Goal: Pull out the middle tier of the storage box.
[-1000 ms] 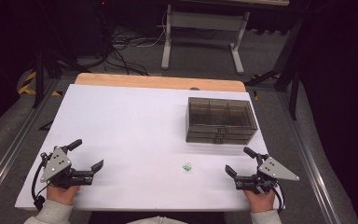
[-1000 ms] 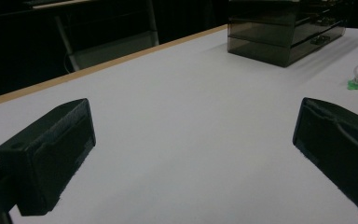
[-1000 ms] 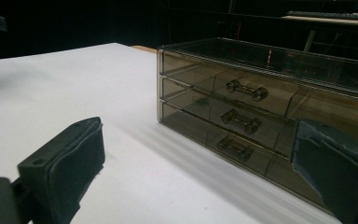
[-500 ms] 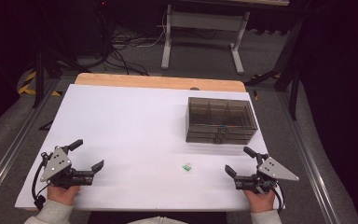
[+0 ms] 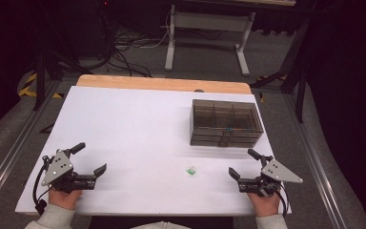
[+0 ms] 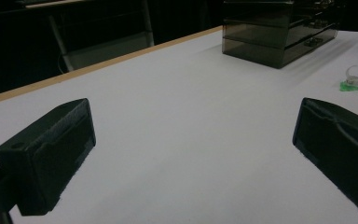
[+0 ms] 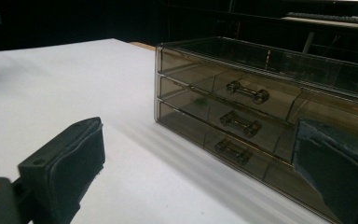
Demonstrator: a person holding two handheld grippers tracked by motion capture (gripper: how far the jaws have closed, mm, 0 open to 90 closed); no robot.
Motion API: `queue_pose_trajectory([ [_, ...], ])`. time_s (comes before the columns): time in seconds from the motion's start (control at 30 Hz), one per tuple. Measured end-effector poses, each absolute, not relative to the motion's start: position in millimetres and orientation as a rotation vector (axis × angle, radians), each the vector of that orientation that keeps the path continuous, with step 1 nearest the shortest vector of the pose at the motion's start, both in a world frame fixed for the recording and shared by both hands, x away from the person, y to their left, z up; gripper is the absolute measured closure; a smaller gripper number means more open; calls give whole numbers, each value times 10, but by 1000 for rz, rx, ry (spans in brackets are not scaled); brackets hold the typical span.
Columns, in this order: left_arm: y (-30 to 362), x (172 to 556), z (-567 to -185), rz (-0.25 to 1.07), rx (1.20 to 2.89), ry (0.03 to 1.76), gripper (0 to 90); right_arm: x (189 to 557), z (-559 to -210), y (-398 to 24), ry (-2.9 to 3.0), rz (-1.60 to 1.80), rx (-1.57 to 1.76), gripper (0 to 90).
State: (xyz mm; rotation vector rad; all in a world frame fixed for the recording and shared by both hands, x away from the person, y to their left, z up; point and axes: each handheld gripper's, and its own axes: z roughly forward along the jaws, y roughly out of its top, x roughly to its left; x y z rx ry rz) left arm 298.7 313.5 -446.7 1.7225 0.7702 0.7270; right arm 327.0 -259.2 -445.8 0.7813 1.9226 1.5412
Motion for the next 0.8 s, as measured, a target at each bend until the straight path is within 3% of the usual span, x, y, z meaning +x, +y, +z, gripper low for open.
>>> queue_pose_trajectory([
  [0.8, 3133, 2987, -4464, 707, 1718, 763, 1, 3515, -4359, -2410, 1960, 1488, 774, 77],
])
